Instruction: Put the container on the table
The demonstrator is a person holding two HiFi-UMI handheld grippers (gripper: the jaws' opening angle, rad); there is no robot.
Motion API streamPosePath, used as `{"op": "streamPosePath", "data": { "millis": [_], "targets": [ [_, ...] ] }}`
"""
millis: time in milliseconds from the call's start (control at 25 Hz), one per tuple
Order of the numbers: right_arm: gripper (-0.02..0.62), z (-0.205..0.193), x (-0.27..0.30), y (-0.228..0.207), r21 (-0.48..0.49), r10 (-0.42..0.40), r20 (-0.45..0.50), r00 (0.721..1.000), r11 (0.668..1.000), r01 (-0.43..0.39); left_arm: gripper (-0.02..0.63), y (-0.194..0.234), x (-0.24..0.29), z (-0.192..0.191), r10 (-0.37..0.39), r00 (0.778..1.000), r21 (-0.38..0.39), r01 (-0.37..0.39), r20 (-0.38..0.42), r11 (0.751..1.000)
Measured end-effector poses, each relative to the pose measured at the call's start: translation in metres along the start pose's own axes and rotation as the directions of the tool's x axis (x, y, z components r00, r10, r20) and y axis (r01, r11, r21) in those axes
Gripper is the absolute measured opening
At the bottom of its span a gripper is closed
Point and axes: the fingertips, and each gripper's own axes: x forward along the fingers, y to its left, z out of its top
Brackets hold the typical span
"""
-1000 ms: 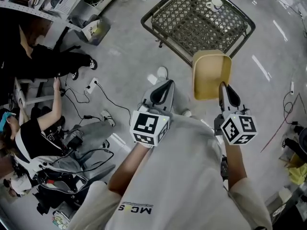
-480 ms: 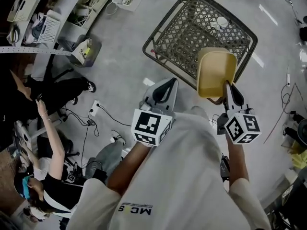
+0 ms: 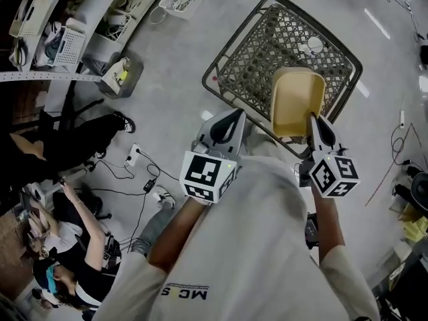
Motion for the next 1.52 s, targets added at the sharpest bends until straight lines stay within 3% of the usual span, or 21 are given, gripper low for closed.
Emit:
{"op": "streamPosePath", "data": {
  "millis": [600,1520],
  "targets": [
    [0.028,0.005,0.029,-0.024,0.007,-0.025,-0.018,1.000,1.000,0.025,0.023,0.007,0.029,0.000,-0.013,0.999,0.030,0.014,-0.043,0.999],
    [0.029,-0.080,0.126,-0.085,0.028,-0.111,-0.198,0.974,0.993,0.118,0.023,0.023,0.076,-0.034,0.042,0.992,-0.015,-0.044,-0.122,0.999]
  ]
}}
